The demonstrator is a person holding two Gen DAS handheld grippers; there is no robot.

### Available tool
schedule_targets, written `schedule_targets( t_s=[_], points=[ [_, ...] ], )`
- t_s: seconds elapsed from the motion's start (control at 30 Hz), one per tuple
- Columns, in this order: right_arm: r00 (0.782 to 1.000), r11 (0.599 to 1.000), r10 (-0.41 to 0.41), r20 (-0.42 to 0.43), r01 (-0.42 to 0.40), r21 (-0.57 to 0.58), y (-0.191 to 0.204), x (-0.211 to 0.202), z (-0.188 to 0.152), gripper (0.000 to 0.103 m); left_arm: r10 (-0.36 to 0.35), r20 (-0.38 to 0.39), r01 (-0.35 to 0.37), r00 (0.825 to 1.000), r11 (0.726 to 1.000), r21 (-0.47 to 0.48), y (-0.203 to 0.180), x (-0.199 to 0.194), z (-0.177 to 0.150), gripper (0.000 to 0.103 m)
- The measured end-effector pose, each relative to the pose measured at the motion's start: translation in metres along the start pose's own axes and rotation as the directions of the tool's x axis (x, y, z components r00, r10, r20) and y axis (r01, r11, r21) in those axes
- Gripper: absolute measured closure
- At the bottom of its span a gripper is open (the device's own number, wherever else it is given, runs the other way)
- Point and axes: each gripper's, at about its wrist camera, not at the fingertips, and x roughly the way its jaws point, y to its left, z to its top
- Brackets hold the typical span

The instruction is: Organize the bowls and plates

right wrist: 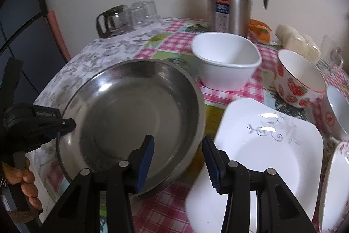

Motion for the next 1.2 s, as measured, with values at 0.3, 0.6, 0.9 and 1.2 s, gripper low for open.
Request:
schedule_targets(
  t_s=[0.3,0.6,0.9,1.2],
  points=[
    [1.000,1.000,0.014,-0.011,-0.014,-0.019,0.010,0.008,-0.003,0.054,0.013,0.007,-0.013,1.000,0.999,-0.048,0.016,-0.001,0.006,0.083],
    [0.999,0.999,0.034,-0.030,-0.034,-0.016,0.012,0.019,-0.009,0.055,0.018,-0.013,-0.019,1.000,0.998,-0.053,0.016,0.003,0.006,0.080],
    [1.000,1.000,0.024,-0.012,-0.024,-0.014,0.011,0.016,-0.009,0.074,0.008,0.015,-0.008,1.000,1.000,-0.024,0.013,-0.004,0.008,0.085],
    [0.999,0.999,0.038,0.023,-0.038,0.012,0.006,-0.001,-0.002,0.075,-0.019,0.057,0.018,0.998,1.000,0.017,0.004,-0.024,0.012,0.085]
  ],
)
